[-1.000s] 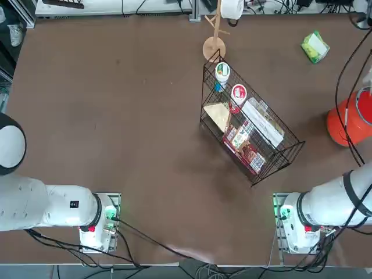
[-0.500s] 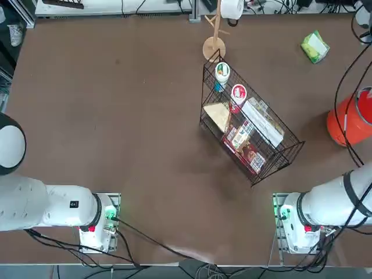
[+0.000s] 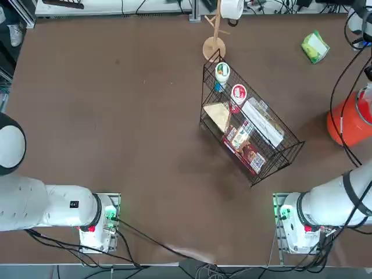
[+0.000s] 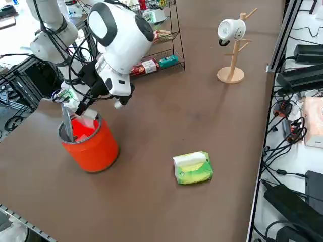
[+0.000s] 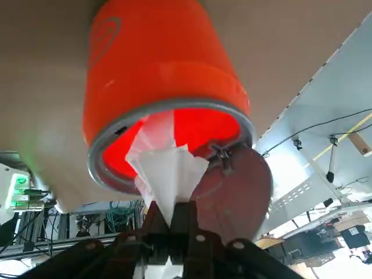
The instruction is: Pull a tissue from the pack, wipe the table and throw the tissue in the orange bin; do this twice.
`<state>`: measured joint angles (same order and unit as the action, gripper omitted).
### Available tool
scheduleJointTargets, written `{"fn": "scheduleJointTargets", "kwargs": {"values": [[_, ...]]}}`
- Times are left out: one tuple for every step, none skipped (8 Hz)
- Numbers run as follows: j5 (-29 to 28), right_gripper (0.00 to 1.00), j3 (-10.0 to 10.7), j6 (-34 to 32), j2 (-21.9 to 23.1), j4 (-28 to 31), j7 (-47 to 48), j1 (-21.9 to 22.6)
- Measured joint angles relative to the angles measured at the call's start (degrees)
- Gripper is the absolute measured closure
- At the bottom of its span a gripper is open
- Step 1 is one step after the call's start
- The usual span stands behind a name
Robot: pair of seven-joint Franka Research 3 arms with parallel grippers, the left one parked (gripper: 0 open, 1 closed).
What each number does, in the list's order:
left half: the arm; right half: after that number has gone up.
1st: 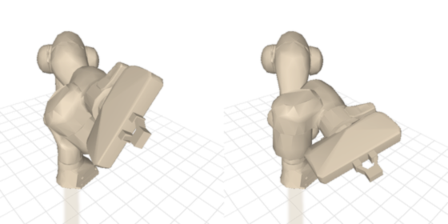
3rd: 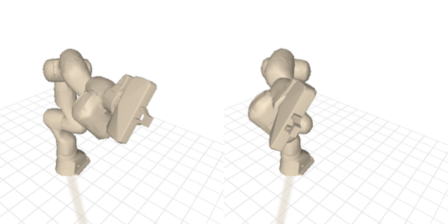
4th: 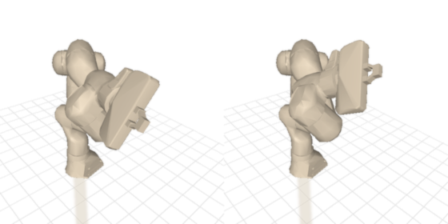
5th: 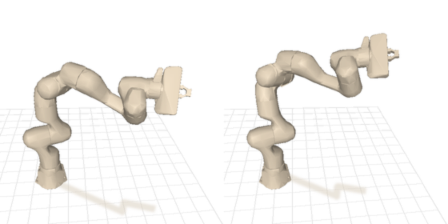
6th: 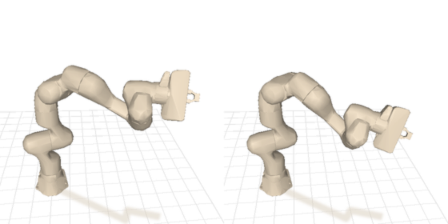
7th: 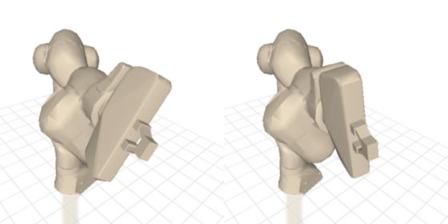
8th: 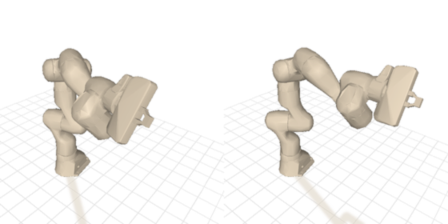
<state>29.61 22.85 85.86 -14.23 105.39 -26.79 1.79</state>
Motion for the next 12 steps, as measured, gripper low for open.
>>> {"fn": "scheduleJointTargets", "kwargs": {"values": [[-0.2, 0.98, 0.0, 0.92, -1.1, 0.14, 0.05, -0.03], [-0.22, 0.96, 0.0, 1.73, -2.16, 0.47, 0.12, -0.07], [-0.22, 0.94, 0.01, 2.32, -2.85, 0.86, 0.21, -0.11], [-0.22, 0.85, 0.03, 2.66, -3.09, 1.12, 0.32, -0.16], [-0.22, 0.68, 0.06, 2.89, -3.11, 1.15, 0.35, -0.19], [-0.22, 0.48, 0.09, 3.07, -3.11, 1.15, 0.36, -0.19], [-0.22, 0.3, 0.11, 3.12, -3.11, 1.15, 0.37, -0.2], [-0.22, 0.09, 0.11, 3.16, -3.1, 1.15, 0.37, -0.2], [-0.22, 0.01, 0.11, 3.33, -3.07, 1.09, 0.37, -0.18], [-0.22, 0.02, 0.08, 3.71, -2.92, 0.61, 0.37, -0.11], [-0.66, 0.0, -0.09, 4.17, -2.66, -0.91, 0.37, 0.06], [-2.15, 0.0, -0.5, 5.02, -2.56, -3.5, 0.36, 0.34]]}}
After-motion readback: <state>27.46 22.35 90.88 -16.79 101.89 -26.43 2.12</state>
